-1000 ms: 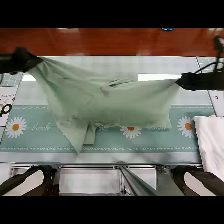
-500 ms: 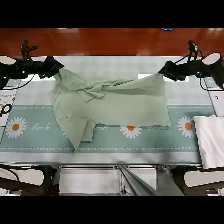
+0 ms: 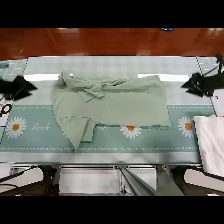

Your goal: Fold the shirts.

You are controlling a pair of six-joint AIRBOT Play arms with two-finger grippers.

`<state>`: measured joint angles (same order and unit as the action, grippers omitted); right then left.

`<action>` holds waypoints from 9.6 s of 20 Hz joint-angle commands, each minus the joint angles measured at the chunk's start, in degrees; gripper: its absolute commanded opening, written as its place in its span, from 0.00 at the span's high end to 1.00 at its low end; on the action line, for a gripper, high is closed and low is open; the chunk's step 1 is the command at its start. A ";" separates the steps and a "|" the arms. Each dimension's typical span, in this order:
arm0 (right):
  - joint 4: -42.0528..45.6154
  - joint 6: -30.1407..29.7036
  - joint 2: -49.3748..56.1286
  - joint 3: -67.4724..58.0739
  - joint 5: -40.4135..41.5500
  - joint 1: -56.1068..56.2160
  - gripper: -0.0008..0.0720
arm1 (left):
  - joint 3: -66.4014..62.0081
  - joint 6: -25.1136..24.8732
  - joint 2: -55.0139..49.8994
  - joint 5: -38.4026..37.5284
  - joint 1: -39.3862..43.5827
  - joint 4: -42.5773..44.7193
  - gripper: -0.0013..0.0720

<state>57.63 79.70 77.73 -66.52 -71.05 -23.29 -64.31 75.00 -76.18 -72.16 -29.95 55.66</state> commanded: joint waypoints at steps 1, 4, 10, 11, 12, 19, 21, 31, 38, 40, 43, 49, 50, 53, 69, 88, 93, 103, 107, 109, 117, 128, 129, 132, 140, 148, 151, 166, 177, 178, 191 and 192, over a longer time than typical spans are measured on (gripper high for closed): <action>-6.47 -8.46 -14.86 25.46 10.75 -3.37 0.43 | 22.71 -1.33 11.32 2.43 -9.68 -7.30 0.29; -8.61 -10.38 -22.43 36.57 10.10 -4.50 0.43 | 31.52 -3.56 10.05 0.15 -13.77 -9.01 0.29; -10.03 -10.78 -24.15 38.21 6.93 -4.46 0.43 | 33.09 -4.46 4.13 2.43 -6.43 -9.31 0.29; -10.43 -10.80 -24.15 38.21 7.10 -4.46 0.43 | 33.09 -4.50 3.21 3.61 -4.57 -10.10 0.29; -10.84 -10.80 -24.15 38.21 7.34 -4.46 0.43 | 33.09 -4.50 2.49 5.01 -2.99 -11.28 0.29; -11.17 -10.75 -24.15 38.18 8.44 -4.48 0.43 | 32.02 -2.91 -0.22 17.64 8.35 -17.94 0.84; -9.38 -9.97 -24.15 37.81 9.29 -5.90 0.43 | 30.64 -4.07 -0.22 16.90 9.03 -17.97 0.96; -9.60 -8.61 -15.87 38.60 4.42 -12.68 0.43 | 28.24 -5.99 -0.22 14.19 8.92 -17.97 0.96; -16.31 -8.66 0.02 32.54 12.39 -2.38 0.45 | 28.24 -5.97 -0.22 14.14 8.92 -17.99 0.96; -17.75 -10.14 2.16 27.98 12.15 0.85 0.95 | 28.24 -5.95 -0.20 13.44 8.92 -17.99 0.96; -16.90 -11.54 2.43 18.93 7.50 5.09 0.96 | 25.83 -5.97 -0.07 10.14 7.87 -17.86 0.96; -15.15 -6.88 -3.89 -13.16 -0.83 5.29 0.96 | -0.13 -4.24 7.91 2.86 5.95 -23.21 0.96; -14.49 -5.84 -5.75 -19.56 -0.76 5.29 0.96 | -5.88 -3.80 9.75 2.62 5.92 -23.17 0.96; -11.85 -3.61 -11.34 -36.89 -3.98 5.11 0.96 | -23.98 -5.51 15.15 5.99 5.95 -21.49 0.96; 19.52 6.71 -43.43 -45.92 -12.13 5.18 0.96 | -43.69 8.44 47.74 1.81 19.17 23.78 0.96; 1.16 -5.18 3.15 -9.81 21.38 13.55 0.96 | -13.44 14.25 -6.27 30.95 20.24 -0.70 0.96; 1.18 0.55 25.53 -32.04 17.07 14.36 0.96 | -29.73 14.25 -26.56 26.23 20.41 -3.52 0.96; 0.72 -2.29 31.39 -38.53 -2.56 12.09 0.96 | -31.87 3.39 -29.55 -0.92 15.37 -2.95 0.96; 1.51 -2.36 31.39 -33.57 -6.80 11.82 0.96 | -26.08 2.62 -29.44 -7.93 14.14 -2.60 0.96; 1.49 -2.23 31.39 -30.32 -7.26 12.04 0.96 | -23.17 2.54 -29.44 -7.82 15.19 -2.58 0.96; 2.93 -2.47 31.39 -28.11 -8.26 11.80 0.96 | -22.16 2.08 -29.44 -9.53 15.10 -2.51 0.96; 1.64 -0.68 24.11 -26.27 -18.34 9.05 0.43 | -22.73 2.43 -24.44 -17.53 11.28 -2.34 0.29; 2.19 -1.11 21.27 -23.50 -17.59 8.85 0.43 | -21.59 2.27 -21.77 -17.35 10.84 -2.29 0.29; 2.91 -1.11 9.38 -7.19 -9.55 7.10 0.43 | -9.90 -1.27 -9.40 -11.19 7.89 -2.27 0.29; -5.99 -9.11 -21.62 32.52 0.02 -0.94 0.43 | 32.35 -1.84 17.16 -2.25 -12.59 -9.09 0.29; -12.31 -9.73 -32.13 38.21 1.97 -0.90 0.43 | 37.62 -1.53 15.91 0.13 -5.03 -4.39 0.29; -12.68 -8.74 -32.13 38.21 2.23 -0.90 0.43 | 37.75 -3.76 13.84 0.72 -2.36 -6.38 0.29; -14.27 -8.72 -32.13 38.16 6.01 -0.94 0.43 | 37.70 -3.23 5.14 9.57 8.35 -7.91 0.55; 8.52 2.62 -26.47 38.07 6.62 -0.94 0.43 | 36.98 -5.99 4.48 5.77 8.90 -7.87 0.96; 8.26 2.51 -24.48 38.07 5.95 -0.94 0.43 | 36.50 -5.97 4.48 5.62 8.90 -7.89 0.96; -23.17 -16.02 -1.44 34.71 10.60 0.66 0.76 | 34.82 -5.79 4.48 5.86 8.90 -7.96 0.96; -23.06 -18.18 -0.83 33.51 10.03 2.01 0.95 | 34.53 -5.79 4.48 5.86 8.90 -7.93 0.96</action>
<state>41.87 67.81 73.36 -30.83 -60.51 -23.18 -29.47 69.21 -71.77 -66.41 -21.08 47.97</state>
